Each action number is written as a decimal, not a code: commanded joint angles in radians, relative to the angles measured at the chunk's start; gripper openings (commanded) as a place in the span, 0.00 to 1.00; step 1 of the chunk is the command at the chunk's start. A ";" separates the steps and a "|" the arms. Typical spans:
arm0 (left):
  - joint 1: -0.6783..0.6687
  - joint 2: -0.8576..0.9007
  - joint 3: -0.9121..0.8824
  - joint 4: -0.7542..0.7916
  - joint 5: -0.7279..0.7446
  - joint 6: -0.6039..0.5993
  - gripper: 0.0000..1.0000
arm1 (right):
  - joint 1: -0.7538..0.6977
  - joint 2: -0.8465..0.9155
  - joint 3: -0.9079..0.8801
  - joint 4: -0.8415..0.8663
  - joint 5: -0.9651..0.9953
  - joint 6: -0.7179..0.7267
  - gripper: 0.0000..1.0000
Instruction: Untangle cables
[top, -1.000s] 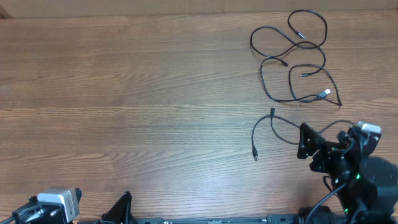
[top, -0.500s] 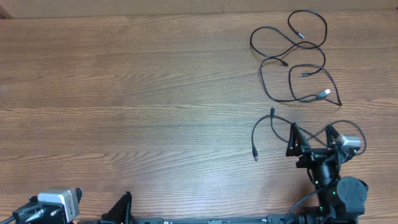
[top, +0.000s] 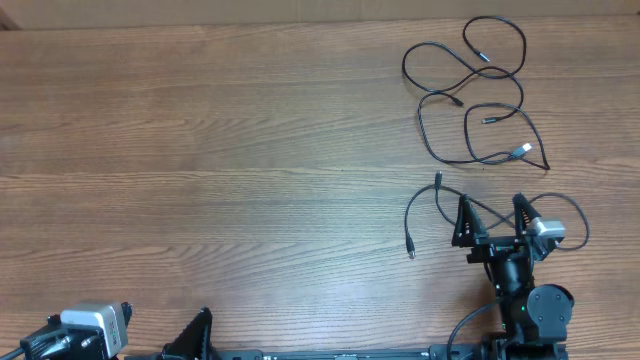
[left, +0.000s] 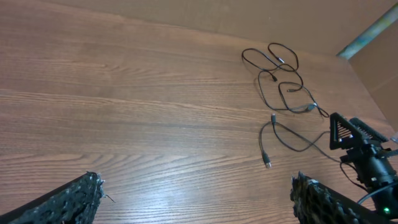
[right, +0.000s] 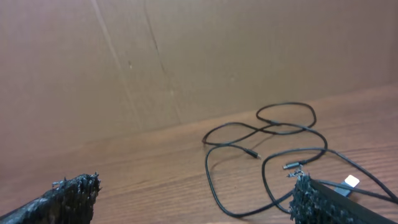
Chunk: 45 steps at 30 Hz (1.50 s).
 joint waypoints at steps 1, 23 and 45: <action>0.005 0.000 -0.003 0.000 0.011 0.026 1.00 | -0.005 -0.013 -0.030 0.005 -0.008 -0.023 1.00; 0.005 0.000 -0.003 0.000 0.011 0.026 1.00 | -0.005 -0.013 -0.029 -0.040 0.010 -0.208 1.00; 0.005 0.000 -0.003 0.000 0.011 0.026 1.00 | -0.005 -0.012 -0.029 -0.041 0.028 -0.248 1.00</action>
